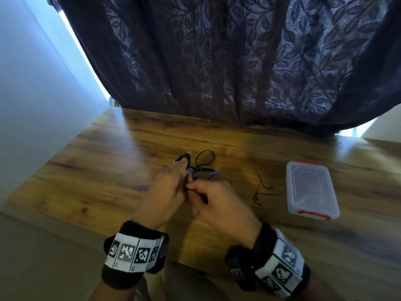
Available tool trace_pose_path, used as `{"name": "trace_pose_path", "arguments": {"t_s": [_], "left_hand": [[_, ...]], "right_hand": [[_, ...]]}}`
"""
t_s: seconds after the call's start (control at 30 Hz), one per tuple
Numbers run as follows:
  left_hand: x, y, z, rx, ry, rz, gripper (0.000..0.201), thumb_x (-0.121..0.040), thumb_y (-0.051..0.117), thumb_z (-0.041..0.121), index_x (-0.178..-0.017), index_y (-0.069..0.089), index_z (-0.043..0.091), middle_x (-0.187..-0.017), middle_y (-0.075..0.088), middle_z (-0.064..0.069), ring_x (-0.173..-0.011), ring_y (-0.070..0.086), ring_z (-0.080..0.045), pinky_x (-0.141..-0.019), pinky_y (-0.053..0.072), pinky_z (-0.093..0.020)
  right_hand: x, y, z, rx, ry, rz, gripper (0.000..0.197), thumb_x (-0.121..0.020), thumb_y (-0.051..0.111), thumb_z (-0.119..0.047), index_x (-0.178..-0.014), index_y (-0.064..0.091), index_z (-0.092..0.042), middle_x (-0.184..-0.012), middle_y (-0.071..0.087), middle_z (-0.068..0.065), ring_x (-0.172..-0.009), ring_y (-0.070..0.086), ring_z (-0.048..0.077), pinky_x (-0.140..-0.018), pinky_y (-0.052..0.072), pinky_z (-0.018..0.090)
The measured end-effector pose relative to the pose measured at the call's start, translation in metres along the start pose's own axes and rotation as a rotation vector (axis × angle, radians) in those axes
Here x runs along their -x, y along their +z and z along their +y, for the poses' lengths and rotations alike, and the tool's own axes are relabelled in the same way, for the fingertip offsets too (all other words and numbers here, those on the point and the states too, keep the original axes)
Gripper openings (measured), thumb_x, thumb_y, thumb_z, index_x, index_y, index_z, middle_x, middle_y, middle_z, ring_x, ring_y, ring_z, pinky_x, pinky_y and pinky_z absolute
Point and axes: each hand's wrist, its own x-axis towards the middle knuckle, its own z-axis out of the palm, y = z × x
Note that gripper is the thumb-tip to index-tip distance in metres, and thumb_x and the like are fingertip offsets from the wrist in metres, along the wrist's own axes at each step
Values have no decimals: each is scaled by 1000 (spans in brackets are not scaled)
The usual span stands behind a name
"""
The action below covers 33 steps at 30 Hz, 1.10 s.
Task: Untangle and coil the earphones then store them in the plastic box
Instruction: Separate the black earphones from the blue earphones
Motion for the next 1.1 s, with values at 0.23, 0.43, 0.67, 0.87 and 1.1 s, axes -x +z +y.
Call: {"name": "trace_pose_path", "arguments": {"t_s": [0.23,0.43,0.67,0.87,1.1], "left_hand": [[5,-2,9,477,-151,-52,31,-98,42,24,-82,57,2,-67,49,4,-62,43,-11,-63,32,-32],[-3,-5,7,537,-68,-65,44,-101,43,31,-90,59,-8,-62,47,9,-57,41,-8,-57,31,-26],[-10,-12,8,547,-113,-149,28,-98,46,30,-93,72,19,-60,57,4,-51,46,-6,-50,38,-16],[-9,-12,11,605,-139,-183,39,-102,48,13,-68,65,24,-56,56,6,-49,41,-5,-51,38,-15],[-6,-1,18,737,-253,-83,21,-98,55,12,-85,70,6,-58,66,3,-51,50,-13,-56,46,-21]], "right_hand": [[-27,-52,12,112,-163,194,8,-91,71,-22,-99,73,-22,-99,66,-11,-92,58,1,-80,44,10],[-37,-54,23,-35,-285,219,13,-91,71,-10,-101,78,-12,-105,69,-6,-95,65,2,-81,50,12],[-39,-60,30,-70,-323,45,39,-93,67,-11,-132,64,-16,-121,73,0,-109,67,1,-94,58,34],[-39,-63,36,-101,-272,-25,32,-87,75,-10,-119,73,-10,-108,76,0,-100,71,4,-89,59,30],[-35,-54,44,20,-236,112,18,-91,72,-14,-109,75,-11,-97,76,-2,-87,71,3,-77,58,19]]}}
